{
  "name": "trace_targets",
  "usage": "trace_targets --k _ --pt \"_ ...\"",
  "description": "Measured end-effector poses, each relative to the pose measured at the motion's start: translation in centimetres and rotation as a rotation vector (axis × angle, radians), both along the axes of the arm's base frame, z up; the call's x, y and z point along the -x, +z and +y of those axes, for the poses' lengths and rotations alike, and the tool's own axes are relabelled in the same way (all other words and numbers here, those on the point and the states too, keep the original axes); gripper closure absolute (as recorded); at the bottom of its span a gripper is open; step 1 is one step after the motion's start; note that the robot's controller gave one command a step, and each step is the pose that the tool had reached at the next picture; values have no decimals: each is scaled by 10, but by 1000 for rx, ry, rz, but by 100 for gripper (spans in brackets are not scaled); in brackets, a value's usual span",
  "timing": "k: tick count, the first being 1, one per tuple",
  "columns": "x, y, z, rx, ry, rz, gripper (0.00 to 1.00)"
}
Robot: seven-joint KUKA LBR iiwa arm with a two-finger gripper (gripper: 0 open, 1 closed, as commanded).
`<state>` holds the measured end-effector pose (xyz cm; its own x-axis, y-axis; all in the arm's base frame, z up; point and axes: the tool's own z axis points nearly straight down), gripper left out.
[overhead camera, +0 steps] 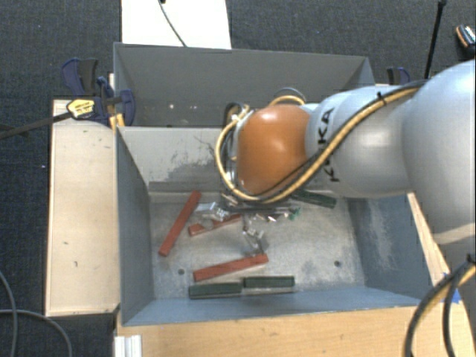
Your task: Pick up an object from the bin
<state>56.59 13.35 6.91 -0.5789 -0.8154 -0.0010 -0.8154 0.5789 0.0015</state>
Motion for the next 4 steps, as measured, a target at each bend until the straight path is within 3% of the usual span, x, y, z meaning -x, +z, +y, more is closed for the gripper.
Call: trace_targets --k 1,2,3,4 --pt "83 4 2 -3 -54 -11 0" --pt "31 2 41 -4 -60 -8 0" --pt "33 1 38 0 -66 -2 100" --pt "68 139 77 -4 -29 -9 100"
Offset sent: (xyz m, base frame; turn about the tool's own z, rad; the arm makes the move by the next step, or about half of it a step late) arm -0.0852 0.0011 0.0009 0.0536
